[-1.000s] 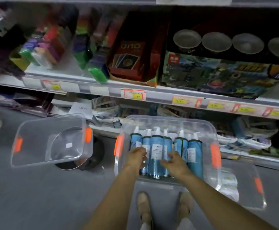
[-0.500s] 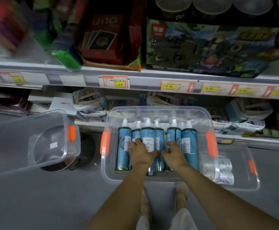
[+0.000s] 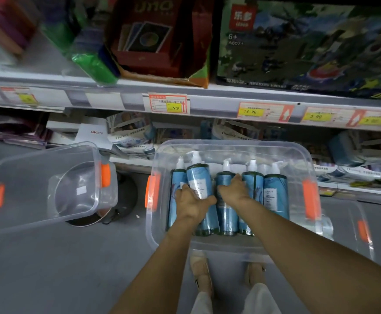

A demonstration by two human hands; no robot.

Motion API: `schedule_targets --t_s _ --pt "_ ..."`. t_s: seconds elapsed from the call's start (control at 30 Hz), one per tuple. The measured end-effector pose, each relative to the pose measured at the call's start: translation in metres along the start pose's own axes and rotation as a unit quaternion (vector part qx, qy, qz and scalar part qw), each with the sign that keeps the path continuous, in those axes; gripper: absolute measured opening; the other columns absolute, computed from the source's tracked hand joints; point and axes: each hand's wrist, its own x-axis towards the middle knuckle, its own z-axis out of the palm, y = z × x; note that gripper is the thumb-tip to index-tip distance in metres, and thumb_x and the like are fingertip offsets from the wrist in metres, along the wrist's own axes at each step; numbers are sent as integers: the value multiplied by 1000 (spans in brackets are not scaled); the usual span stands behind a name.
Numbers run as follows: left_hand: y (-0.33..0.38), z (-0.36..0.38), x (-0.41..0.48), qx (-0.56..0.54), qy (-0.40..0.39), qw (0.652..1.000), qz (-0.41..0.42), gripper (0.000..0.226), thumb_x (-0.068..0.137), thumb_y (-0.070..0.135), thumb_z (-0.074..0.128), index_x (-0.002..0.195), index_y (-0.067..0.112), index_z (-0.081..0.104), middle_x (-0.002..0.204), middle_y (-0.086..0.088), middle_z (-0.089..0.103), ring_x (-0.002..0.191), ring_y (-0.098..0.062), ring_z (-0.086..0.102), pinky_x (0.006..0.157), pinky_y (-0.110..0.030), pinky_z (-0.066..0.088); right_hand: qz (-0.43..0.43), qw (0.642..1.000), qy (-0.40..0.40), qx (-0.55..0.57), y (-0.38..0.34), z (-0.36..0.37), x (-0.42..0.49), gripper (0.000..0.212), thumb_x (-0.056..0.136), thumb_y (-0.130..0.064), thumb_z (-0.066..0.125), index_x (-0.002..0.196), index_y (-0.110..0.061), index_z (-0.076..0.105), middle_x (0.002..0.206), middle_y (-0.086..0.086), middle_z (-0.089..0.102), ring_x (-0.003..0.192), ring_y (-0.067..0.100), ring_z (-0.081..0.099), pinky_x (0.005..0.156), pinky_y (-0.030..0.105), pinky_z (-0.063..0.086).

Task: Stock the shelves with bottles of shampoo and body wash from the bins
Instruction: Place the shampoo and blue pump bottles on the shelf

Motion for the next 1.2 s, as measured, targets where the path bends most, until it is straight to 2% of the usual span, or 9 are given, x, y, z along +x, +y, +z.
schedule_targets --t_s 0.17,0.23,0.37,0.47,0.57,0.67,0.8,1.07,1.2 --pt "5 -1 -6 7 -18 1000 9 91 34 57 74 112 17 51 112 -9 57 102 -28 62 84 -45 60 32 998 11 52 -7 8 15 92 91 -26 64 155 -6 2 159 18 21 144 34 27 118 43 27" --pt "1 -2 -2 10 -21 1000 8 94 34 57 77 115 17 52 112 -8 59 101 -26 64 81 -44 61 19 999 31 15 -4 15 16 92 88 -20 68 154 -5 6 159 19 18 146 34 20 120 42 22" --pt "5 -9 -8 5 -32 999 12 89 35 54 78 112 17 54 111 -9 61 93 -22 66 74 -39 62 -34 993 85 -81 1 23 10 77 81 -10 72 140 -3 24 143 24 33 135 37 32 110 41 33" --pt "7 -17 -14 -4 -48 999 24 79 46 43 85 113 17 51 109 -8 62 92 -21 66 73 -36 61 -47 994 68 -69 2 19 8 84 77 -9 75 142 -3 21 144 24 32 136 37 31 111 42 32" --pt "1 -23 -16 -24 -70 997 25 57 68 17 85 113 19 49 104 -4 64 89 -14 64 66 -26 53 -63 997 31 -36 6 11 4 101 72 -13 82 149 -1 16 149 20 31 140 35 30 114 39 31" --pt "1 -28 -19 -38 -88 995 27 59 70 14 83 117 21 49 103 1 64 89 -10 62 64 -22 48 -58 998 2 36 10 -4 -2 74 69 -9 83 130 -5 41 122 14 57 114 28 57 95 38 51" --pt "3 -31 -32 -76 -117 990 8 61 73 10 81 125 20 50 102 4 65 87 -8 61 61 -21 47 -71 991 -21 111 19 -27 -20 63 70 -6 84 118 -14 44 109 7 61 97 22 61 82 32 52" --pt "18 -58 -77 -217 -112 970 -12 53 74 3 79 119 22 58 103 -5 70 88 -20 67 67 -30 53 -84 968 -30 234 26 -81 -67 61 69 -5 86 119 -10 50 104 5 66 93 19 65 85 37 53" --pt "39 -72 -113 -270 -141 952 -5 65 57 14 81 119 19 62 96 -7 74 83 -26 70 70 -37 58 -96 956 -51 272 17 -106 -100 54 71 -10 84 119 -7 59 103 12 73 97 29 69 89 49 54"
